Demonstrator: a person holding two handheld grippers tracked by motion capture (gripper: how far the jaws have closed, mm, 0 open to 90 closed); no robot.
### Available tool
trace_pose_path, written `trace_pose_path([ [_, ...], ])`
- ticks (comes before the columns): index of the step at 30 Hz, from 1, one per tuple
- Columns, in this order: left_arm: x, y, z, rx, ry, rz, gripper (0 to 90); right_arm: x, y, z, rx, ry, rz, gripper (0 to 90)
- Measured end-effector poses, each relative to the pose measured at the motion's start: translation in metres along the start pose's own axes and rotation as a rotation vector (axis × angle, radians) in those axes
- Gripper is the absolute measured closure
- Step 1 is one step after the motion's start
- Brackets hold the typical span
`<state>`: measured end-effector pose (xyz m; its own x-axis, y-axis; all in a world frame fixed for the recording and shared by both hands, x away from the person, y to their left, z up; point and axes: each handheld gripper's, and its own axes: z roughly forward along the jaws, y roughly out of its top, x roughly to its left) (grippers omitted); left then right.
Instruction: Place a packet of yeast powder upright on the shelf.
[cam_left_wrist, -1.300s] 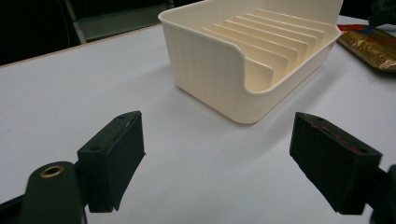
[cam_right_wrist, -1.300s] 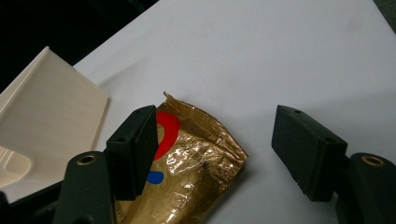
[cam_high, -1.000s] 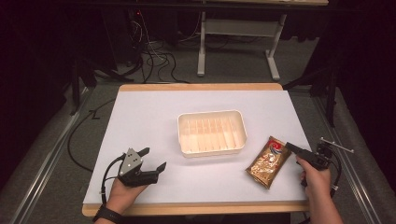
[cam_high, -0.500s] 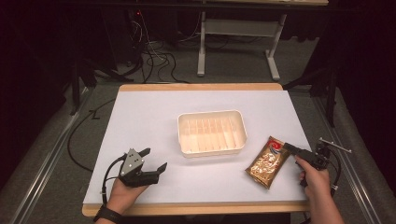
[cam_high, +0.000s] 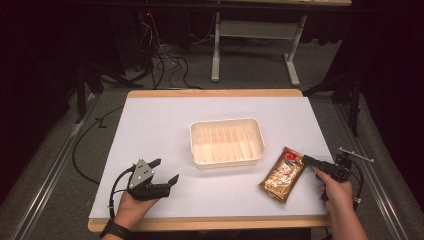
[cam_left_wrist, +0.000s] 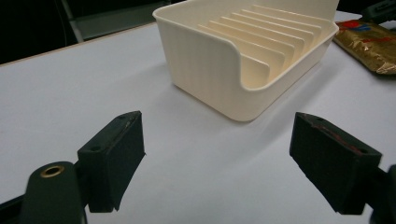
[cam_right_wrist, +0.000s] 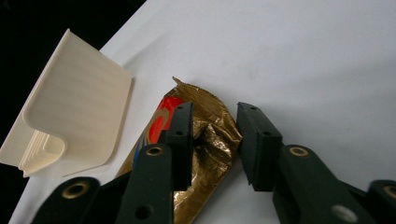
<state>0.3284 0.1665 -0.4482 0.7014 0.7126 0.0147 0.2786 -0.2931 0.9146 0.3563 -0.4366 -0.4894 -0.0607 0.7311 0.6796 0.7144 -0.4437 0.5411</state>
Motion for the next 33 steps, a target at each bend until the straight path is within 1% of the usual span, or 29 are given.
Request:
trace_pose_path([
  [4, 0.0, 0.0, 0.0, -0.001, 0.002, -0.001, 18.3, 0.001, 0.0, -0.001, -0.003, 0.001, -0.022, 78.1],
  [5, 0.0, 0.0, 0.0, -0.001, 0.002, -0.001, 18.3, 0.002, 0.0, -0.001, 0.0, 0.0, -0.019, 80.6],
  [7, 0.0, 0.0, 0.0, -0.001, 0.002, -0.001, 18.2, 0.002, 0.0, -0.002, -0.008, -0.003, -0.037, 84.7],
  [8, 0.0, 0.0, 0.0, -0.001, 0.002, 0.0, 18.2, 0.003, 0.0, -0.002, -0.002, -0.002, -0.037, 87.6],
  [10, 0.0, 0.0, 0.0, -0.001, 0.002, 0.0, 18.3, 0.003, 0.0, -0.002, 0.002, -0.001, -0.043, 88.2],
  [12, 0.0, 0.0, 0.0, -0.001, 0.002, 0.0, 18.2, 0.005, 0.0, -0.002, 0.005, 0.002, -0.063, 89.0],
  [13, 0.0, 0.0, -0.001, -0.001, 0.002, 0.0, 18.2, 0.006, 0.0, -0.002, 0.008, 0.005, -0.062, 89.3],
  [15, 0.0, 0.0, -0.001, -0.001, 0.002, 0.0, 18.2, 0.008, 0.0, -0.003, 0.004, 0.014, -0.08, 89.9],
  [16, 0.0, 0.0, -0.001, -0.001, 0.001, 0.0, 18.3, 0.01, 0.0, -0.003, 0.004, 0.019, -0.081, 90.0],
  [17, 0.001, 0.0, -0.001, -0.002, 0.002, 0.0, 18.2, 0.015, 0.001, -0.005, -0.008, 0.036, -0.107, 90.0],
  [18, 0.001, 0.0, -0.001, -0.005, 0.001, -0.002, 18.2, 0.015, 0.001, -0.005, -0.008, 0.036, -0.107, 90.0],
  [19, 0.001, 0.0, -0.001, -0.009, 0.0, -0.003, 18.3, 0.019, 0.001, -0.007, -0.015, 0.056, -0.121, 90.0],
  [20, 0.001, 0.0, -0.001, -0.009, -0.001, -0.003, 18.3, 0.019, 0.001, -0.007, -0.015, 0.056, -0.121, 90.0],
  [22, 0.001, 0.0, -0.001, -0.007, 0.0, 0.0, 18.2, 0.026, 0.001, -0.008, -0.021, 0.079, -0.146, 90.0],
  [23, 0.001, 0.001, -0.001, -0.007, -0.001, 0.001, 18.2, 0.026, 0.001, -0.008, -0.021, 0.079, -0.146, 90.0],
  [27, 0.001, 0.001, -0.002, -0.008, -0.001, -0.002, 18.2, 0.038, 0.001, -0.013, -0.043, 0.131, -0.166, 90.0],
  [28, 0.001, 0.001, -0.002, -0.008, -0.001, -0.002, 18.3, 0.042, 0.001, -0.015, -0.052, 0.148, -0.174, 90.0],
  [29, 0.001, 0.001, -0.002, -0.008, -0.001, -0.002, 18.2, 0.049, 0.002, -0.018, -0.066, 0.174, -0.188, 90.0],
  [30, 0.001, 0.001, -0.002, -0.008, -0.001, -0.002, 18.2, 0.049, 0.002, -0.018, -0.066, 0.174, -0.188, 90.0],
  [31, 0.001, 0.001, -0.002, -0.009, -0.002, -0.002, 18.3, 0.056, 0.002, -0.021, -0.076, 0.192, -0.205, 90.0],
  [32, 0.001, 0.001, -0.002, -0.008, -0.002, -0.001, 18.3, 0.056, 0.002, -0.021, -0.076, 0.192, -0.205, 90.0],
  [33, 0.001, 0.001, -0.001, -0.008, -0.002, -0.001, 18.2, 0.06, 0.002, -0.022, -0.081, 0.196, -0.216, 90.0],
])
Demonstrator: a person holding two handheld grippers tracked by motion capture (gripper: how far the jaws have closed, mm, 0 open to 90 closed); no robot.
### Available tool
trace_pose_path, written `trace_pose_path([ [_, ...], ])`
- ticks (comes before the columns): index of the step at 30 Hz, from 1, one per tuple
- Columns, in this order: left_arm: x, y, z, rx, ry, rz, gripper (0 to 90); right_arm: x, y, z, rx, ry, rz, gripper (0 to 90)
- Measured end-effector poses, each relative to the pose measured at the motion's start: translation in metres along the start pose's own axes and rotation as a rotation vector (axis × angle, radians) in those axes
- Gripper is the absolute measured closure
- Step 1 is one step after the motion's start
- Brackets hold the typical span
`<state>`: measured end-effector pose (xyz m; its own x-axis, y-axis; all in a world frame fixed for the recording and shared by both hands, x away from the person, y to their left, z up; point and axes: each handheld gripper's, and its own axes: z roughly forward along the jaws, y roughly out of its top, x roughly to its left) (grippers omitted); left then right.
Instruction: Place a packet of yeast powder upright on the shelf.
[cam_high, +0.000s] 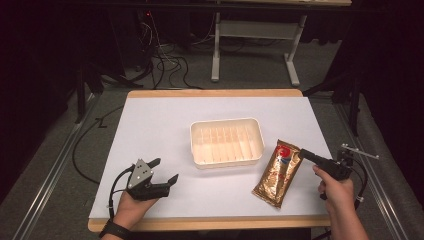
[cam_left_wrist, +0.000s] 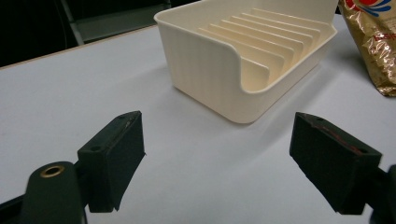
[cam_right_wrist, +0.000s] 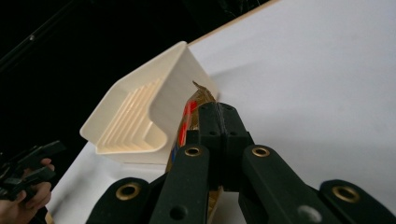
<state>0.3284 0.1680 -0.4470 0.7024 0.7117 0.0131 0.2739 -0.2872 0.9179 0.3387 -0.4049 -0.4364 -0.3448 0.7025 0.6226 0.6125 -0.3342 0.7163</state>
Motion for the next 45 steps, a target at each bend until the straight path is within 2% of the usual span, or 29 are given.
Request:
trace_pose_path([
  [7, 0.0, 0.0, 0.0, -0.003, 0.001, -0.002, 18.2, 0.029, 0.006, -0.004, -0.032, 0.041, -0.087, 90.0],
  [10, 0.0, 0.0, 0.0, 0.001, 0.0, 0.002, 18.3, 0.033, 0.007, -0.005, -0.044, 0.047, -0.099, 90.0],
  [11, 0.0, 0.0, 0.001, 0.0, 0.001, 0.003, 18.2, 0.039, 0.008, -0.008, -0.059, 0.054, -0.119, 90.0],
  [20, 0.0, -0.001, 0.002, 0.007, -0.001, 0.002, 18.3, 0.053, 0.013, -0.018, -0.127, 0.093, -0.154, 90.0],
  [26, 0.0, -0.001, 0.003, 0.01, -0.001, 0.002, 18.3, 0.063, 0.016, -0.023, -0.153, 0.111, -0.162, 90.0],
  [32, 0.0, -0.001, 0.002, 0.008, 0.001, 0.002, 18.2, 0.067, 0.018, -0.027, -0.192, 0.122, -0.16, 90.0],
  [39, 0.0, -0.001, 0.002, 0.008, 0.0, 0.002, 18.2, 0.062, 0.023, -0.041, -0.267, 0.076, -0.153, 90.0],
  [45, 0.0, -0.001, 0.002, 0.01, -0.001, 0.004, 18.3, 0.061, 0.019, -0.039, -0.26, 0.072, -0.143, 90.0],
])
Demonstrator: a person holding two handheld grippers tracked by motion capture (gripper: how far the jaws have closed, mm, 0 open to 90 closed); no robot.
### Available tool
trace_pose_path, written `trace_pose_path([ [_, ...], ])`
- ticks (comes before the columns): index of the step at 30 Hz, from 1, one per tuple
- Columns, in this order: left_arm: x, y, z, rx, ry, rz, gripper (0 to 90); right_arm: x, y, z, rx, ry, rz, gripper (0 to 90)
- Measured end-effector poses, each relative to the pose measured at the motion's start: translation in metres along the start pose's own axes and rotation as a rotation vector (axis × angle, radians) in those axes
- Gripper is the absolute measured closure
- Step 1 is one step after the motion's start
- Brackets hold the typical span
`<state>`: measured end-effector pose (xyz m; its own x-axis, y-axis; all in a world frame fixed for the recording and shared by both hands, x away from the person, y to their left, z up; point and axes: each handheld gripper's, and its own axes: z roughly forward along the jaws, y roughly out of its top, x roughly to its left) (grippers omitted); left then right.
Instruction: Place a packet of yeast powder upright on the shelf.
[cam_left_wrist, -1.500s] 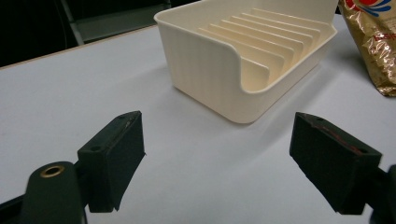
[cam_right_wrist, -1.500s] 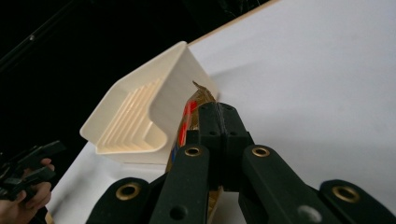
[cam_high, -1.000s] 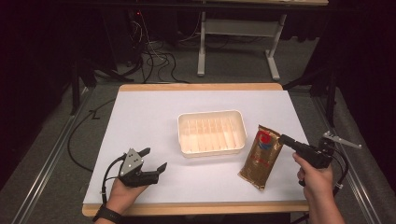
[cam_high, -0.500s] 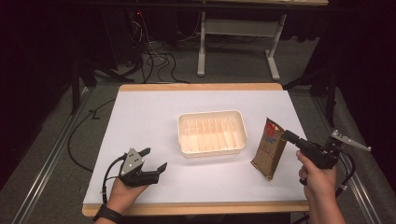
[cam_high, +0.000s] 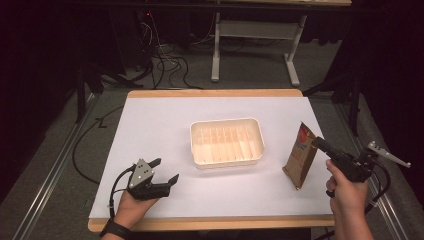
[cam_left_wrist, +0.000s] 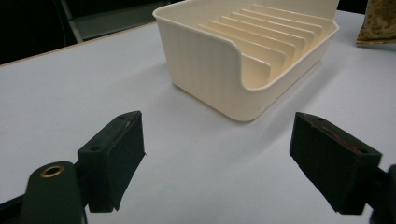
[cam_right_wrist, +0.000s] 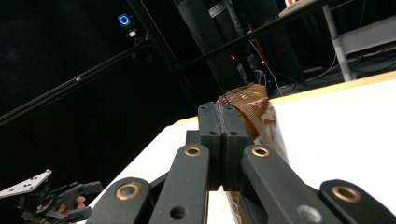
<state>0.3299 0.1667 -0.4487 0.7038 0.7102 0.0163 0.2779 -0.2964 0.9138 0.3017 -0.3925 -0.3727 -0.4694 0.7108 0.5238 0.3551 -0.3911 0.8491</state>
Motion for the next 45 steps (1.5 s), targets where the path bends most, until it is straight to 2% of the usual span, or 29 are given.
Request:
trace_pose_path([
  [9, 0.0, 0.0, -0.001, -0.002, 0.002, 0.002, 18.2, 0.005, -0.008, 0.023, 0.021, 0.04, 0.026, 90.0],
  [14, 0.001, 0.0, -0.001, -0.004, 0.004, 0.002, 18.3, 0.003, -0.011, 0.033, 0.016, 0.073, 0.075, 90.0],
  [16, 0.001, 0.0, -0.002, -0.004, 0.003, 0.001, 18.3, 0.002, -0.012, 0.035, 0.019, 0.071, 0.081, 90.0],
  [28, 0.0, 0.0, -0.002, -0.005, 0.004, 0.0, 18.3, 0.002, -0.005, 0.023, -0.023, 0.067, 0.059, 90.0],
  [45, 0.001, 0.0, -0.002, -0.013, 0.001, -0.004, 18.2, 0.025, 0.003, 0.022, -0.054, 0.113, 0.029, 90.0],
])
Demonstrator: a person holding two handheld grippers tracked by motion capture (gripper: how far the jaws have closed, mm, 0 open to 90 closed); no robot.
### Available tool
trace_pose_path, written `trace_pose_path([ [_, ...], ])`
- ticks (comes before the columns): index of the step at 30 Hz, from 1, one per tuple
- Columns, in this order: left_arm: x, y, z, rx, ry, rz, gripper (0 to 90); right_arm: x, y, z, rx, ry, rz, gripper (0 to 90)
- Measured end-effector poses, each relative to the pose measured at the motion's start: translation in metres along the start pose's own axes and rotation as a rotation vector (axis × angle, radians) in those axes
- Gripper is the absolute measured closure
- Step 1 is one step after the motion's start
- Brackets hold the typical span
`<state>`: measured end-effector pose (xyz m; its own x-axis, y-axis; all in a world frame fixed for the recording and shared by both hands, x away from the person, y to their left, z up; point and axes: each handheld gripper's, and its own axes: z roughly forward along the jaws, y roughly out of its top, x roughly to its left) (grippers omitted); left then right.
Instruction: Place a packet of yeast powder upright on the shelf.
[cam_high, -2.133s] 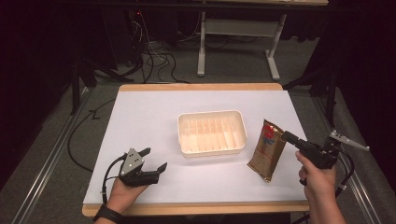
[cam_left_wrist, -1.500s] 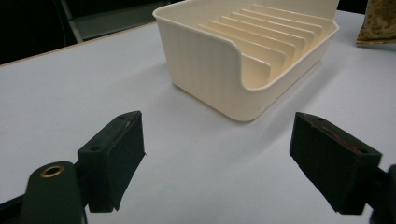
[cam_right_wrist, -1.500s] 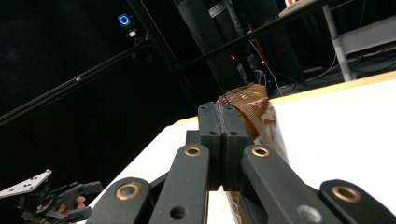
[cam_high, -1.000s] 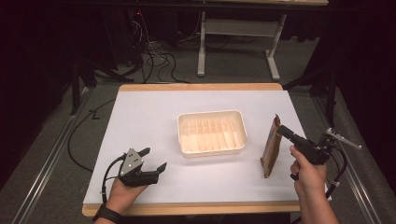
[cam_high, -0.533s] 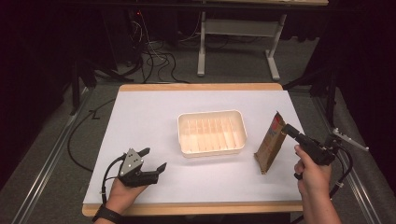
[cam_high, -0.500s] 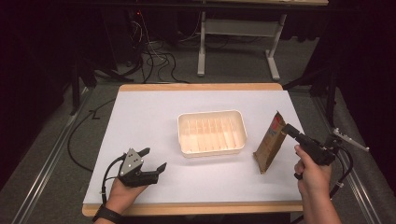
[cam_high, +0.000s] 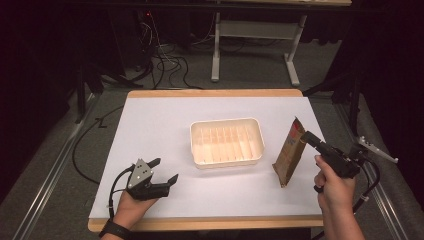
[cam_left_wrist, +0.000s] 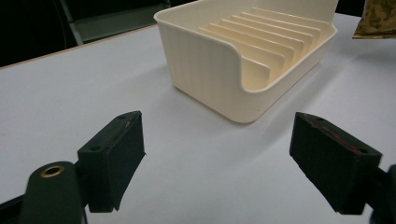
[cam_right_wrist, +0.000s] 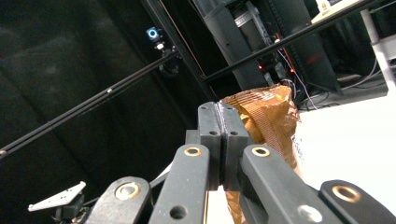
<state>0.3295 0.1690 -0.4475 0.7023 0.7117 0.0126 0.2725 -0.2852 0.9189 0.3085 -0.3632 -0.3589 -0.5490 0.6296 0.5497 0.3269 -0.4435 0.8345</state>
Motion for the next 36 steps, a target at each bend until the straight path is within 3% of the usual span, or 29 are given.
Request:
trace_pose_path([
  [24, 0.002, 0.001, -0.006, -0.022, -0.007, -0.011, 18.2, 0.043, 0.015, 0.029, 0.002, 0.092, -0.035, 90.0],
  [36, 0.002, 0.001, -0.01, -0.034, -0.005, -0.02, 18.2, 0.051, 0.014, 0.046, 0.017, 0.119, -0.019, 90.0],
])
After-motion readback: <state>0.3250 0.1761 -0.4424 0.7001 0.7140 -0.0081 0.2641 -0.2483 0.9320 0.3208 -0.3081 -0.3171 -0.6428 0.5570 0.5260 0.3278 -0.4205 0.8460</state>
